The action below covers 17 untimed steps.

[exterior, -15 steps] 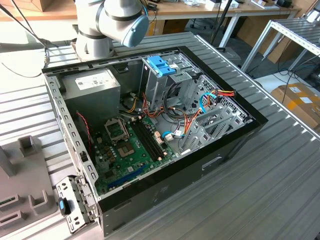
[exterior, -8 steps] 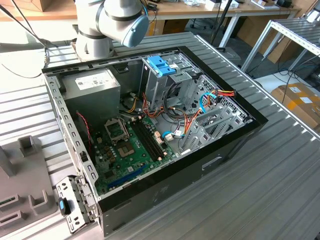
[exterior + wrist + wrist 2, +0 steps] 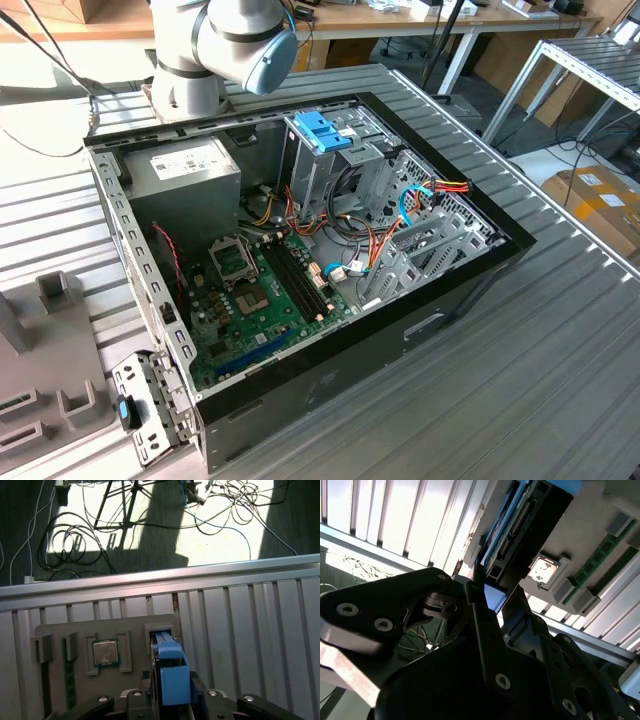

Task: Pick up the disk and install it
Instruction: 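Pick up the disk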

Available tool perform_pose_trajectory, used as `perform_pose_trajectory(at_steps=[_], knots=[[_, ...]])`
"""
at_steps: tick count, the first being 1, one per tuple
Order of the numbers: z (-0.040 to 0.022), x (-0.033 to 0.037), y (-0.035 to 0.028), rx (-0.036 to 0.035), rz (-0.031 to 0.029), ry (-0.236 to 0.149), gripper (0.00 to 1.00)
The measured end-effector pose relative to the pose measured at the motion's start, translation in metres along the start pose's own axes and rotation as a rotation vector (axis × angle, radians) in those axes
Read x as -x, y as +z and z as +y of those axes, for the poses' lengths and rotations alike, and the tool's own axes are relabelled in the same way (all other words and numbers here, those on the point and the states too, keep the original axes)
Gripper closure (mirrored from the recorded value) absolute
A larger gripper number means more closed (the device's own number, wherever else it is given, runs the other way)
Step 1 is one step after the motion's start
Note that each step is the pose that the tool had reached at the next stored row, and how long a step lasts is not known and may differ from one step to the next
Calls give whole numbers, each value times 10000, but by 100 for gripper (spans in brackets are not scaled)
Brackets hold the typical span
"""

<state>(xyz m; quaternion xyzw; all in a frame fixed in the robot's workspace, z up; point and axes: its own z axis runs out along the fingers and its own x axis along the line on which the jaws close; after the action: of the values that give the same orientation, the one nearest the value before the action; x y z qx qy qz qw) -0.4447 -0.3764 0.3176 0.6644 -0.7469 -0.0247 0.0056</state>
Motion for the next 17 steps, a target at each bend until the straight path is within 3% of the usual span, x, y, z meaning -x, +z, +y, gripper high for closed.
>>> perform_pose_trajectory(at_steps=[17], knots=[[-3,-2,72,1,1,0,58]])
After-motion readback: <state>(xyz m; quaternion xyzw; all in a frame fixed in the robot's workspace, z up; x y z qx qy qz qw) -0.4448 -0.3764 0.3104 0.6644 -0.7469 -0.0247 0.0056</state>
